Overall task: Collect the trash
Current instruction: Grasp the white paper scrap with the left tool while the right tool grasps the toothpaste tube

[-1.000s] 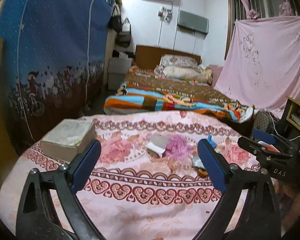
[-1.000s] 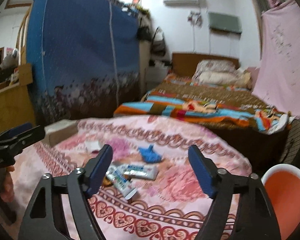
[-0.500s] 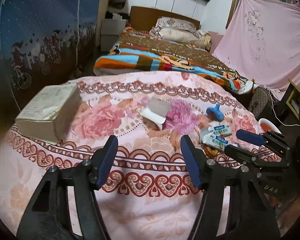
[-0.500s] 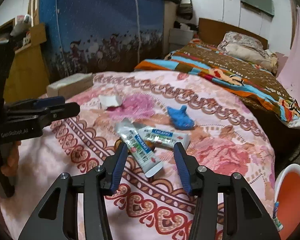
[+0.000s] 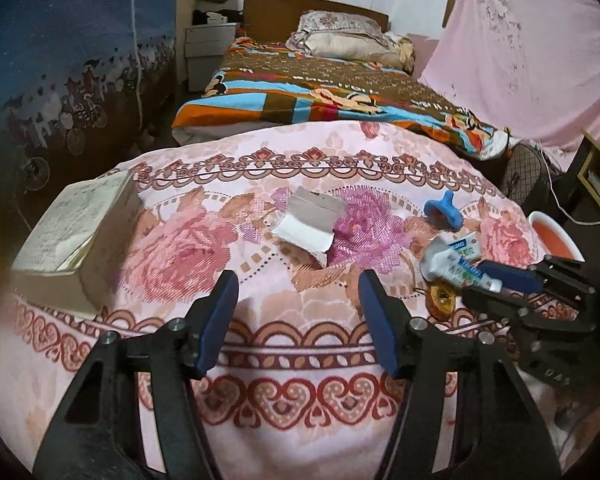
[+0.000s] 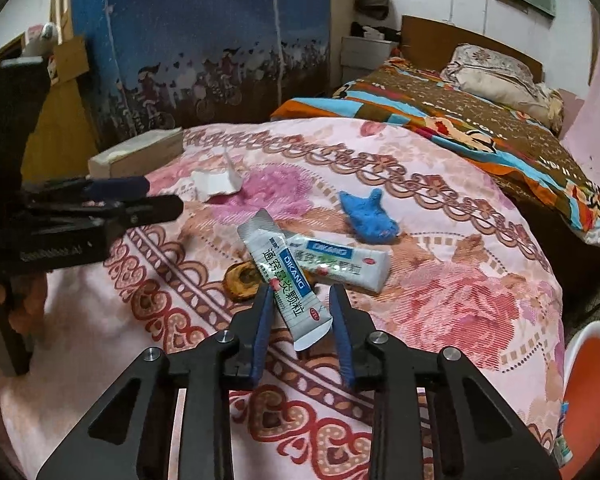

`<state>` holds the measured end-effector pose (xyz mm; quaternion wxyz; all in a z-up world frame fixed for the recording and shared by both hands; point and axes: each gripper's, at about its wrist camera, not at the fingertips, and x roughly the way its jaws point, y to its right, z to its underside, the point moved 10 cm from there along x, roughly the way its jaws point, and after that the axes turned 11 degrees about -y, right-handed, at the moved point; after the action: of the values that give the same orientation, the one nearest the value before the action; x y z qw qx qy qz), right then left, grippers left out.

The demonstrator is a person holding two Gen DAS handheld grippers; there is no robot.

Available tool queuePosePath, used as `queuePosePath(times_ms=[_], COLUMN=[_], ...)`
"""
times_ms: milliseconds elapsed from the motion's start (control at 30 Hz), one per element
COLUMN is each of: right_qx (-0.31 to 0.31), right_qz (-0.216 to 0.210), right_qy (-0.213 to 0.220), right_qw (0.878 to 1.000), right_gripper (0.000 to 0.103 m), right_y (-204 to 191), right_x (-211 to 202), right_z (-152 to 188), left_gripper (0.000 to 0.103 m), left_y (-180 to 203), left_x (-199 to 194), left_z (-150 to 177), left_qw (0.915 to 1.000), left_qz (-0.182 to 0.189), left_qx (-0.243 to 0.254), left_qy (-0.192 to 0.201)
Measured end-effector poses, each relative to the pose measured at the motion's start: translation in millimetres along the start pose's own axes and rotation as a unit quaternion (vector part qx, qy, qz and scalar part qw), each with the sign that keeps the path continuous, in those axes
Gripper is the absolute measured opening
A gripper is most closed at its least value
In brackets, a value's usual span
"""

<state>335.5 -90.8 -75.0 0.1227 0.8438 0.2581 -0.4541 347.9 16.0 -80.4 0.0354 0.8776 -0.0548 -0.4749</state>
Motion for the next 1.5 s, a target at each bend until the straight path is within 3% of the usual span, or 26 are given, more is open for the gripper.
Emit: queuePosePath(times_ms=[333,767,933,967,1000,1033,1500], right_qx=[0.077,0.088,0.088,0.088,0.088,0.088,0.087], right_qz=[-0.016,-0.027,-0.027,-0.027,-0.027,-0.027,-0.027], right_qy=[0.032,0.032,0.032,0.032,0.032,0.033,0.034], right_qw=[0.996,0.995,0.995,0.995,0.995,0.995,0.995], right_gripper=[0.026,0.026,0.026,0.026,0.026,0.026,0.026], right_y=[31.3,36.2,36.4,36.3,36.3,36.3,36.6], right_x=[-9.3,-7.7,-7.8,-7.9,-8.0,-8.1,-8.9], right_z=[-6.5,-6.9,-6.8,-6.6,-6.7,-6.8,-7.2], left_gripper=[0.035,0.033,0.019,0.014,0.002,0.001,0.000], left_y=[3.3,8.5,8.7,9.2,10.1,11.3,18.0], left_x=[17.1,33.2,33.4,33.1,32.7,32.8,25.1], left_z=[-15.7,-20.1,-20.2,-20.2,-20.0,-19.8,-20.2], left_qw=[0.9999,0.9995,0.9994,0.9994,0.9993,0.9993,0.9995], left_qz=[0.010,-0.008,-0.017,-0.017,-0.016,-0.016,0.003], left_qx=[-0.004,0.011,0.015,0.016,0.019,0.021,0.030], left_qy=[-0.004,-0.027,-0.028,-0.027,-0.027,-0.027,-0.010])
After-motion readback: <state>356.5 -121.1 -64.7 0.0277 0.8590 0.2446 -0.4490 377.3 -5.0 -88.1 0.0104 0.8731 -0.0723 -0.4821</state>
